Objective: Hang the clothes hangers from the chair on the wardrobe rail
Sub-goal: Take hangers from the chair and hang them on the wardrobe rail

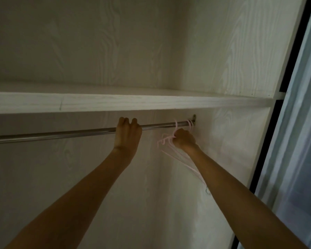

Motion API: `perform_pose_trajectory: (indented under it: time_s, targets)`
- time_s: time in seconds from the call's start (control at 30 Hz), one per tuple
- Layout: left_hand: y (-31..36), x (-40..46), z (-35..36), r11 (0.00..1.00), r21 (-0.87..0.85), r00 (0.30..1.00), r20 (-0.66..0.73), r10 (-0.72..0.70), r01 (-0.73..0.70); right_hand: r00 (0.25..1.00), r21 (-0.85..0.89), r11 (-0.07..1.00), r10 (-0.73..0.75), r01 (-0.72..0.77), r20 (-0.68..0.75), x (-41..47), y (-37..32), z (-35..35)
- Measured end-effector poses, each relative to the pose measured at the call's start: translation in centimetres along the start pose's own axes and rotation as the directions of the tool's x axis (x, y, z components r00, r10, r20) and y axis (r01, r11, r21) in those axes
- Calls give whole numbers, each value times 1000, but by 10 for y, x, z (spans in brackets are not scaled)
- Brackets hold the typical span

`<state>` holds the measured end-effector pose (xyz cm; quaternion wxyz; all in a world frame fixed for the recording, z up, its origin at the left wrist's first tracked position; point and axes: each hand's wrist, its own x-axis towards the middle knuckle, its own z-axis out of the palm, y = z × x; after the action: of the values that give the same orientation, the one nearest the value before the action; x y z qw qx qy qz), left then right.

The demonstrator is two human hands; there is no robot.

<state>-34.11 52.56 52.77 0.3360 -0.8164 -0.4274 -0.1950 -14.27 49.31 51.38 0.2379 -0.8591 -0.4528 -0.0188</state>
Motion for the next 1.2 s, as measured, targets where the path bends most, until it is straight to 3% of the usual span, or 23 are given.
perform_pose_trajectory:
  time_s: [0.1, 0.17, 0.27, 0.37, 0.67, 0.87, 1.0, 1.2]
  targets:
    - [-9, 2, -1, 999, 10, 999, -10, 52, -52, 999, 5, 999, -39, 39, 25, -10, 6, -3]
    - [-10, 1, -1, 996, 31, 996, -9, 89, -89, 987, -41, 994, -107, 103, -119, -21, 11, -8]
    - [-8, -1, -1, 990, 68, 992, -2, 127, -126, 862, -151, 927, -374, 342, -343, -23, 15, -16]
    - [-6, 0, -3, 990, 73, 992, 13, 123, -124, 842, -310, 865, -476, 395, -253, -8, 12, -17]
    - [2, 1, -15, 982, 109, 986, 74, 149, -156, 830, -382, 833, -507, 401, -234, 5, 37, -13]
    - [5, 0, -19, 981, 123, 985, 103, 141, -153, 889, -575, 781, -417, 243, -191, 11, 42, -23]
    - [6, 2, -22, 981, 134, 982, 144, 119, -138, 907, -544, 806, -382, 234, -176, 13, 47, -28]
    - [10, -9, -5, 998, 48, 990, 127, -57, 51, 918, -528, 822, -354, 214, -180, 2, 50, -28]
